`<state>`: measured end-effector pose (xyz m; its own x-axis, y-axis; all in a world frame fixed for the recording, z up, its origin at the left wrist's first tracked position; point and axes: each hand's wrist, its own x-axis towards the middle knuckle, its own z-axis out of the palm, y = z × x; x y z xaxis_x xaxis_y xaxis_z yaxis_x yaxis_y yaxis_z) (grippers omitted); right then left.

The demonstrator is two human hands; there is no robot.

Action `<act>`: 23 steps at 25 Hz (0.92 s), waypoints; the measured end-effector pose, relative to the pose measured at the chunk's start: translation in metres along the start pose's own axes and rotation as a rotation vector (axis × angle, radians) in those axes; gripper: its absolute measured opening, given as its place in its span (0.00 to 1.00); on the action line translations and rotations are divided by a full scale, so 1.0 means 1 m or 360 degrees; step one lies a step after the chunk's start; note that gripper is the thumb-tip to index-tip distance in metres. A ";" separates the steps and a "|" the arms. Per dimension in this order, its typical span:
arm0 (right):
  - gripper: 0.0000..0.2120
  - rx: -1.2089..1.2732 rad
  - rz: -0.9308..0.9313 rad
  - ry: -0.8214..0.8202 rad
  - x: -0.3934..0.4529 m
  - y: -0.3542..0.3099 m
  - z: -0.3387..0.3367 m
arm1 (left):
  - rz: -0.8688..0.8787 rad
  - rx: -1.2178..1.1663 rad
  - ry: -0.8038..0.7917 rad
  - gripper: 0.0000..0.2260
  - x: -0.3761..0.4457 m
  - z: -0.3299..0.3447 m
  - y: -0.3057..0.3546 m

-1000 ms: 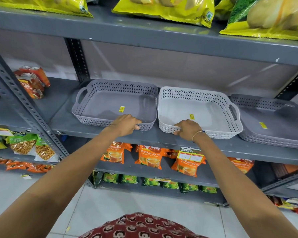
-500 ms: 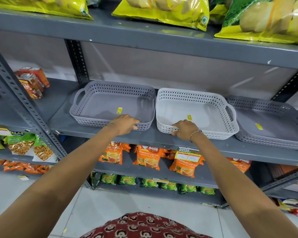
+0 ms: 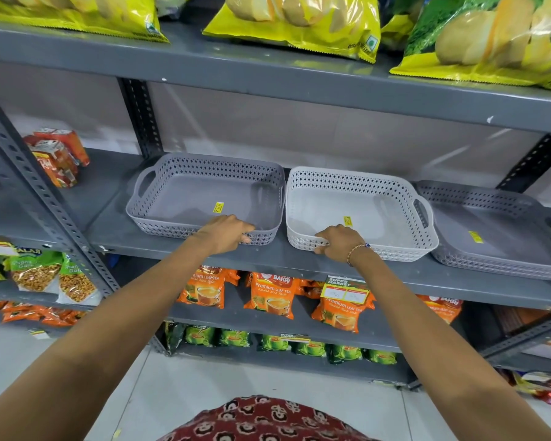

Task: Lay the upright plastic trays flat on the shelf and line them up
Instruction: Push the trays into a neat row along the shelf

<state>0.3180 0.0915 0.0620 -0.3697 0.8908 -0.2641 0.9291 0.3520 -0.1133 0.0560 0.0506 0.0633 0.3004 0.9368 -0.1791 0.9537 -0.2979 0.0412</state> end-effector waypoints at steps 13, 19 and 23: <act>0.23 0.0160 -0.0060 -0.0126 0.003 0.002 -0.006 | -0.0068 -0.0132 -0.0161 0.21 0.000 -0.007 0.004; 0.22 0.0380 -0.0066 -0.0080 -0.015 0.022 -0.022 | -0.0026 -0.0228 0.0050 0.31 0.018 -0.015 0.026; 0.13 0.0579 -0.0042 0.0285 -0.045 0.077 -0.039 | 0.0155 -0.0246 0.0186 0.34 0.048 -0.022 0.085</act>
<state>0.4063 0.0897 0.1021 -0.3562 0.9301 -0.0894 0.8439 0.2792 -0.4580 0.1520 0.0741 0.0803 0.3826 0.9224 -0.0523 0.9082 -0.3651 0.2046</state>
